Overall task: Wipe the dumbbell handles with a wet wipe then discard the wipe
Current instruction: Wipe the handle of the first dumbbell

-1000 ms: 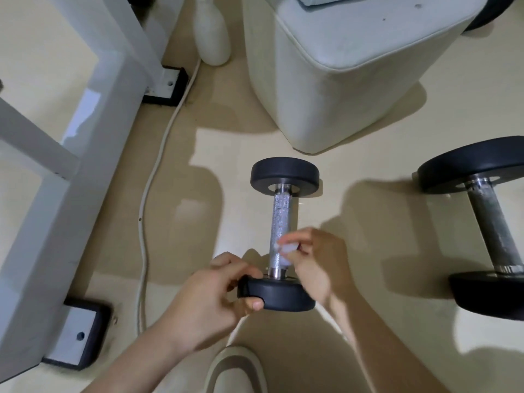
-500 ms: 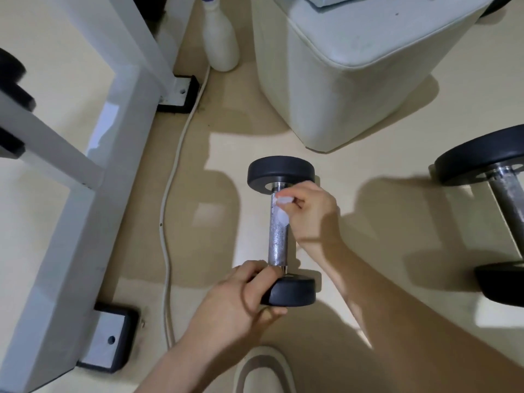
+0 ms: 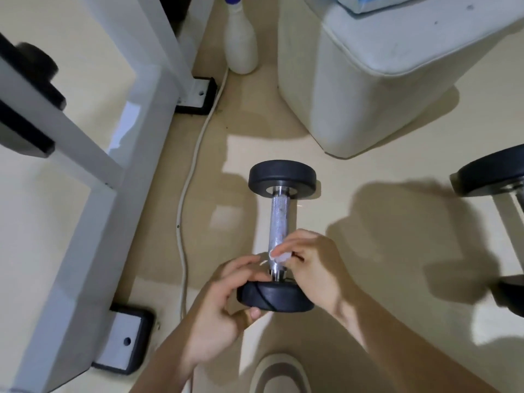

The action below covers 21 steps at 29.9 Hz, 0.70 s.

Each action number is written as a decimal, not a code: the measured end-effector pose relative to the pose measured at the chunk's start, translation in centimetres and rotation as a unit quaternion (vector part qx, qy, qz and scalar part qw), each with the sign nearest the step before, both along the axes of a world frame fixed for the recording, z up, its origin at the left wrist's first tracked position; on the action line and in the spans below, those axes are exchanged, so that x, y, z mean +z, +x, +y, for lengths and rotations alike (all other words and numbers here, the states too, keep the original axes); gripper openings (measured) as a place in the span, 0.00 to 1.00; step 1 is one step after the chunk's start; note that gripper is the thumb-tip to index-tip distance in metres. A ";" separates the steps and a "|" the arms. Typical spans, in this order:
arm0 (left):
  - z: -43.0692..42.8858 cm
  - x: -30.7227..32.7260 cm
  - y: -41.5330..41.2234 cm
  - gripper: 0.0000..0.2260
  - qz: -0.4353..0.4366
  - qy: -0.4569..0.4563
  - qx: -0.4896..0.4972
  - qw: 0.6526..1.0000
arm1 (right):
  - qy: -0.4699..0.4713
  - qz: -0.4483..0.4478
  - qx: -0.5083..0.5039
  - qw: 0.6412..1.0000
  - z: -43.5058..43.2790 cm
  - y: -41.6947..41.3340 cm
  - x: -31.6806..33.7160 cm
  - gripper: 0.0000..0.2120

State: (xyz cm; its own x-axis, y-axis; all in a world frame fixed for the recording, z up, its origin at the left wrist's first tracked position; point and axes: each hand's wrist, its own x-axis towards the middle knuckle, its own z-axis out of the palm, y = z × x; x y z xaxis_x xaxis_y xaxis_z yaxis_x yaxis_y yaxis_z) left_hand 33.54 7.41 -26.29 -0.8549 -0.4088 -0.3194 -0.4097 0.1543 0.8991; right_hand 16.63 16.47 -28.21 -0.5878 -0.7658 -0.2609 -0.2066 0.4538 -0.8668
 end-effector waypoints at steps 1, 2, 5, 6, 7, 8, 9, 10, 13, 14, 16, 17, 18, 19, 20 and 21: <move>0.1 0.1 0.0 0.23 -0.012 -0.013 0.005 1.000 | -0.002 -0.012 0.011 1.000 -0.2 -0.5 -0.1 0.14; 0.2 0.0 0.1 0.24 -0.021 -0.022 0.003 1.000 | -0.018 -0.030 -0.012 0.999 -0.9 -1.5 -0.3 0.13; 0.5 0.1 0.3 0.27 -0.032 -0.057 -0.001 0.998 | -0.063 -0.041 -0.142 0.987 -3.7 -3.1 -0.9 0.12; 0.6 0.2 0.3 0.28 -0.032 -0.062 0.003 0.998 | -0.073 -0.047 -0.164 0.983 -3.8 -3.0 -1.1 0.14; 0.8 0.2 0.2 0.29 -0.031 -0.065 0.007 0.997 | -0.079 -0.062 -0.173 0.980 -3.5 -2.5 -1.3 0.15; 0.9 0.3 0.2 0.29 -0.026 -0.068 0.011 0.997 | -0.068 -0.074 -0.166 0.981 -2.6 -2.0 -1.2 0.16; 1.0 0.4 0.2 0.30 -0.022 -0.067 0.018 0.997 | -0.051 -0.092 -0.138 0.985 -1.4 -1.4 -1.1 0.16; 1.1 0.4 0.2 0.30 -0.021 -0.064 0.024 0.997 | -0.020 -0.115 -0.090 0.989 -0.4 -0.8 -0.9 0.16; 1.0 0.4 0.5 0.28 -0.020 -0.029 0.039 0.999 | 0.004 -0.139 -0.029 0.990 -0.2 -0.5 -0.4 0.12; 0.9 0.5 0.5 0.27 -0.023 -0.011 0.039 0.999 | -0.026 -0.124 -0.071 0.989 -1.1 -1.1 -0.4 0.11; 0.7 1.0 0.5 0.24 -0.026 -0.010 0.039 0.999 | -0.065 -0.060 -0.143 0.986 -3.4 -2.4 0.0 0.07; 0.7 1.2 0.6 0.24 -0.040 -0.045 0.039 0.997 | -0.065 -0.023 -0.156 0.985 -4.3 -2.5 0.3 0.05; 0.9 1.6 0.8 0.25 -0.068 -0.115 0.034 0.990 | -0.060 -0.002 -0.162 0.985 -4.4 -2.2 0.0 0.04; 1.1 2.1 0.8 0.28 -0.094 -0.198 0.020 0.975 | -0.055 0.000 -0.160 0.986 -4.0 -1.6 -0.1 0.04; 1.4 2.5 0.8 0.31 -0.109 -0.261 -0.001 0.959 | -0.045 -0.011 -0.147 0.988 -3.2 -0.6 -0.6 0.05; 1.8 2.8 0.6 0.32 -0.115 -0.289 -0.023 0.950 | -0.039 -0.036 -0.128 0.990 -2.4 0.4 -0.9 0.05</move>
State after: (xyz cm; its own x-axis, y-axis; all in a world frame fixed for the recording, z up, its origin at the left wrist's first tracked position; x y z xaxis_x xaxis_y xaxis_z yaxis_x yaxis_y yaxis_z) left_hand 34.16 9.21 -23.48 -0.8113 -0.5361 -0.2332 -0.5655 0.6186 0.5454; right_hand 17.02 14.12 -29.12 -0.7470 -0.6141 -0.2549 -0.0307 0.4149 -0.9094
